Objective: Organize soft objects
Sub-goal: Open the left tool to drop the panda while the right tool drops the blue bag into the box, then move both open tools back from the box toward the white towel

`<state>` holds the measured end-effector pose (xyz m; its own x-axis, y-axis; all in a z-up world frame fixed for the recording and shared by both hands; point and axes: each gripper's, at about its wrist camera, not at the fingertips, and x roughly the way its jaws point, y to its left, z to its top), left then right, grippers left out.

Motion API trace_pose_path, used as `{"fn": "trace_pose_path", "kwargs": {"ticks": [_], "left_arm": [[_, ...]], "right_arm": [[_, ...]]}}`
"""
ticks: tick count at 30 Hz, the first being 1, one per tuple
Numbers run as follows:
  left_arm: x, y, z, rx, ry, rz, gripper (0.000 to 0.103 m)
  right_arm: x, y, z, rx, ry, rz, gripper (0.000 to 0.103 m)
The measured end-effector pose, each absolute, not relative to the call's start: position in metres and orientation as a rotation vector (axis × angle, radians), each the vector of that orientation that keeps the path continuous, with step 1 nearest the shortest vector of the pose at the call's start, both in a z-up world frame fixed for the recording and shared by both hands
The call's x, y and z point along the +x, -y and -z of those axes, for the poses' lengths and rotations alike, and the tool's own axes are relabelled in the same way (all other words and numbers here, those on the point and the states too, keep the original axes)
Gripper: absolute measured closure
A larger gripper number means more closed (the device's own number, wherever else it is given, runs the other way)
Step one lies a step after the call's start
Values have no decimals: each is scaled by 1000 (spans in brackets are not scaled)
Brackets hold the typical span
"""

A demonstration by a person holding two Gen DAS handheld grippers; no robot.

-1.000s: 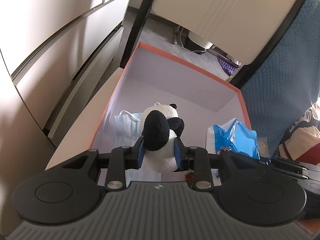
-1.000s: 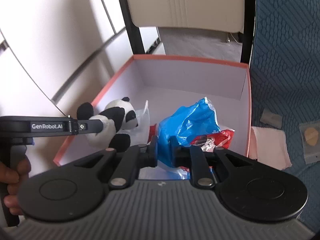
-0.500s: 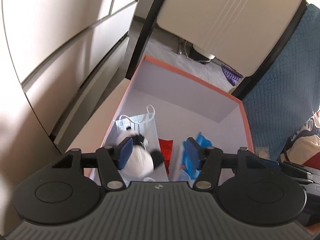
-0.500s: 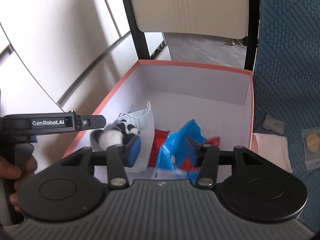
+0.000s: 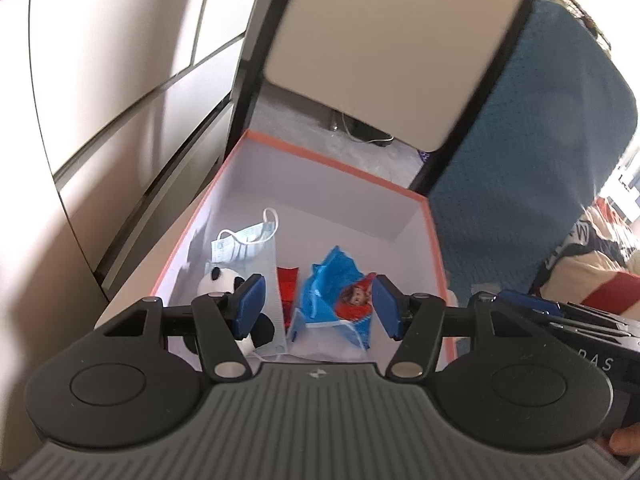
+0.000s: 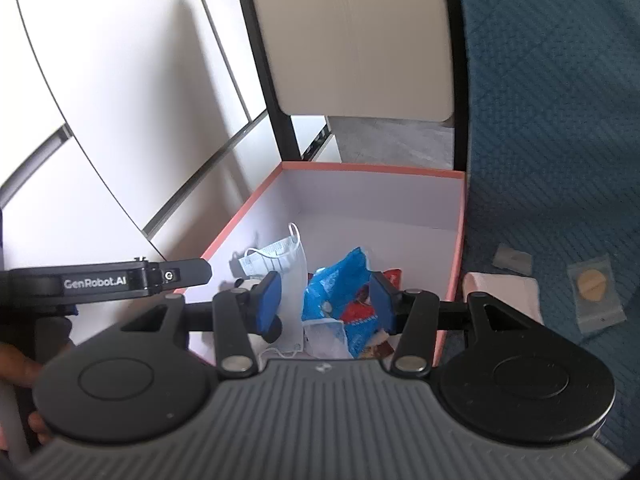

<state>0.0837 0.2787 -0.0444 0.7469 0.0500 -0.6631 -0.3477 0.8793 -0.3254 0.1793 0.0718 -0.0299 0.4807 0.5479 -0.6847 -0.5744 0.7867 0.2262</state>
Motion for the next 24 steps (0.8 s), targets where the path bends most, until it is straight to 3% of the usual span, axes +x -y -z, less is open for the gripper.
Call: {"fn": "trace_pose_path", "kwargs": {"ticks": [24], "left_arm": [[55,-160,23,-381,-626,-159,38]], "right_arm": [[129,38,3,-27,-712,-621,51]]}}
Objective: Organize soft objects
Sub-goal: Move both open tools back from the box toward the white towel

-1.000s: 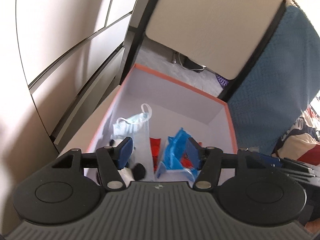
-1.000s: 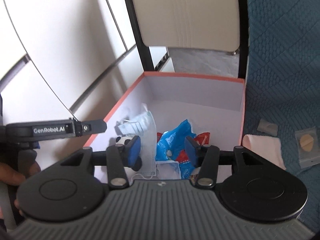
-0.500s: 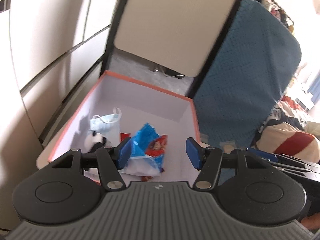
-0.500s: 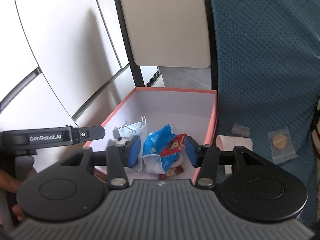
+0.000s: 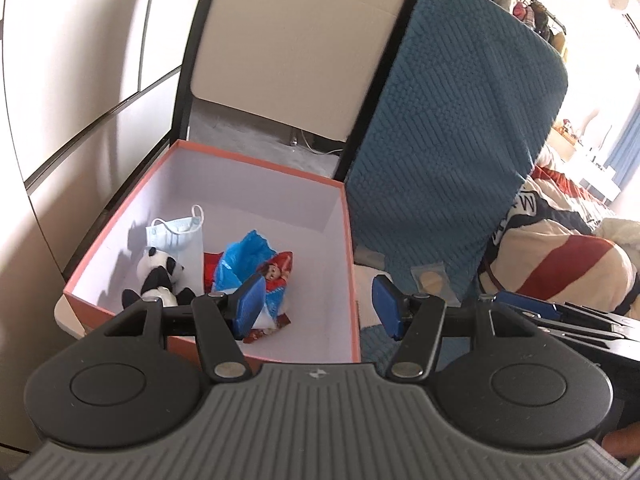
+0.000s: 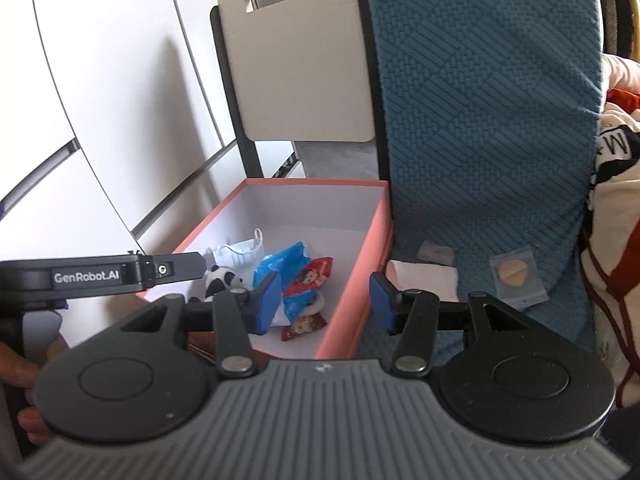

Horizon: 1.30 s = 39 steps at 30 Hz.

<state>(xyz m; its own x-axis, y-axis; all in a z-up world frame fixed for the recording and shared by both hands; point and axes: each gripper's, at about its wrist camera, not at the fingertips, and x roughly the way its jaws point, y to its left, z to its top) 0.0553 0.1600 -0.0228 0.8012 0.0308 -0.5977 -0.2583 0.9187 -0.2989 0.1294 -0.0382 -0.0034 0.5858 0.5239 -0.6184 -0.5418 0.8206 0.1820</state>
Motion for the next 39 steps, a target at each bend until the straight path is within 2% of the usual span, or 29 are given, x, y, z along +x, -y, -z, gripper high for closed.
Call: {"fn": "trace_pose_path", "kwargs": {"ticks": [24,39], "left_arm": [[50,-87,50,-316,-697,-45,38],[105,-50,79,-272,-719,37,38]], "right_arm": [[100,131,36,25,-704,-494,51],[122,171,72,97,-647,-412,51]]}}
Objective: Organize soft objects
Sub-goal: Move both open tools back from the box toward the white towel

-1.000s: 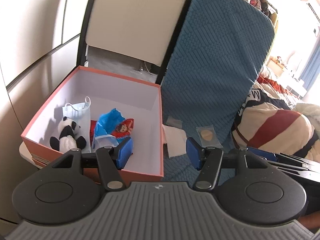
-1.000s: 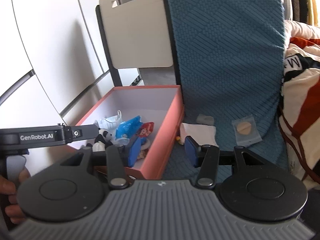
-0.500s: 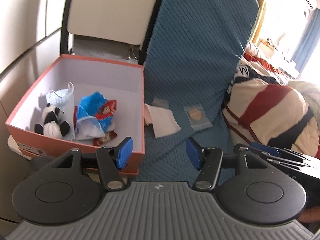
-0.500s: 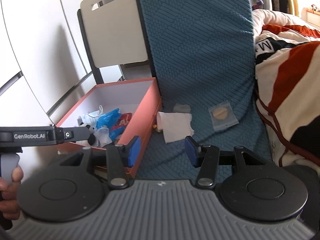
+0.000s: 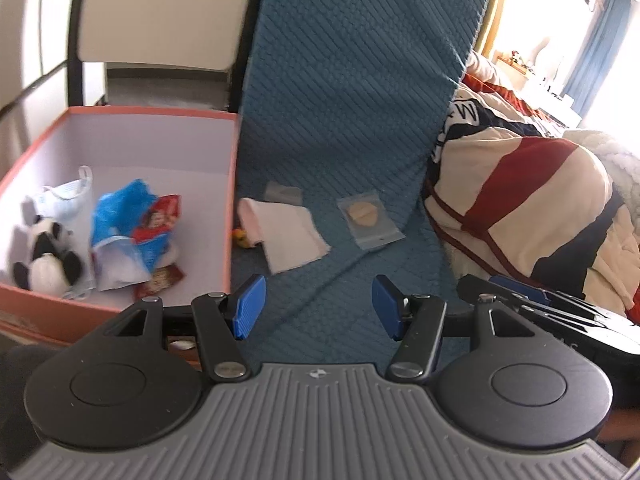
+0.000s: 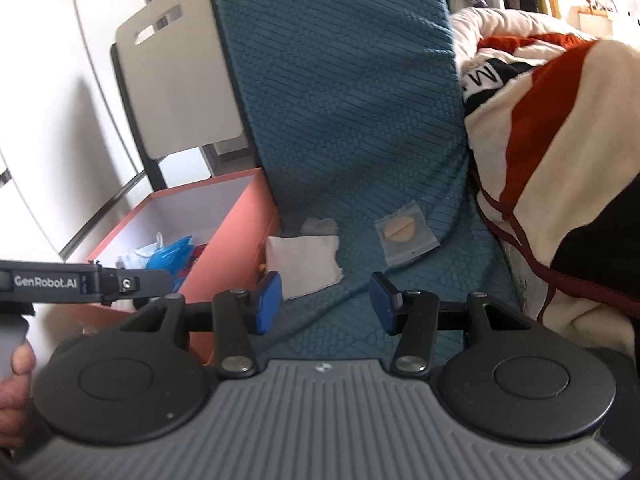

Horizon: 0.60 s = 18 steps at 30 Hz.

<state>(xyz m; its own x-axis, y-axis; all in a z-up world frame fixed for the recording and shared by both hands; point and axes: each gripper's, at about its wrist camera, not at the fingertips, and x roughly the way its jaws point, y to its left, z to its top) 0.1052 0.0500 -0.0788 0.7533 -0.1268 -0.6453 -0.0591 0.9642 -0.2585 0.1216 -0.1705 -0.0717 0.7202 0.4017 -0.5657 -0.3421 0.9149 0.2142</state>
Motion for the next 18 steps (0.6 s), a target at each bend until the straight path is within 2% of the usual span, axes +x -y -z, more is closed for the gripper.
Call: {"fn": "trace_pose_path", "kwargs": {"ticks": [13,18], "left_arm": [[156,-18,116,-238,-706,83,38],[173,-18,128,-230,-650,-4,41]], "right_arm": [[185,183,95,170,-686,-437,50],[214,179,105,182,-720,-476,49]]}}
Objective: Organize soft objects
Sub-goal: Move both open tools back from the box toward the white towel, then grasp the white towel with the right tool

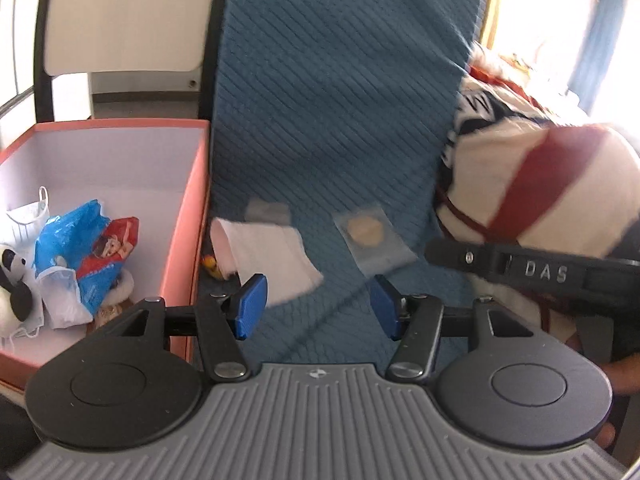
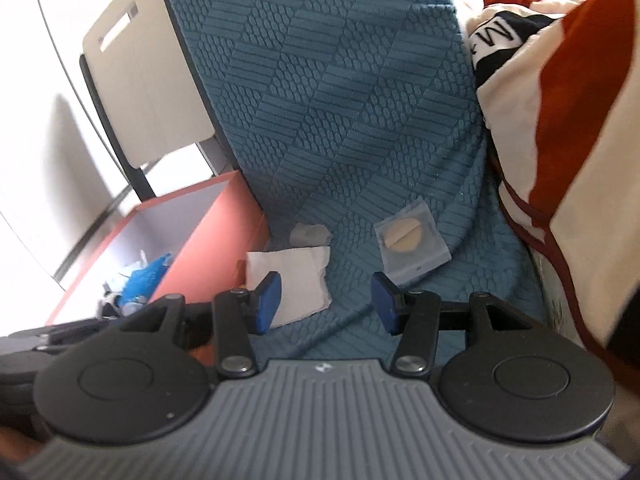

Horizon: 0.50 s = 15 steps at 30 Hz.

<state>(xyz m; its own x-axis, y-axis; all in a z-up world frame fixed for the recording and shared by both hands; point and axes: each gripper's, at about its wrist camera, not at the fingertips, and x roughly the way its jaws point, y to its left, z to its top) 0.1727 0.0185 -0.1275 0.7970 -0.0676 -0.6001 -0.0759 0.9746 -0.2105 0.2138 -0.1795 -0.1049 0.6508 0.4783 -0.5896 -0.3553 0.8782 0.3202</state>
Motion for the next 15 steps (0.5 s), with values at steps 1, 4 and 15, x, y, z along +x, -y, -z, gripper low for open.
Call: {"fn": "trace_pose_path", "kwargs": {"ticks": [1,4,15], "left_arm": [[177,-20,129,-243,-649,-11,44],[191,-21,133,-247,-634,-27,49],[226,-10,162,-84,-632,-157,75]], "right_arm": [[220,177,107,168,-725,-479,49],[239,172,112,149,-743,-502,49],[311,139,145,175,-919,-646,49]]}}
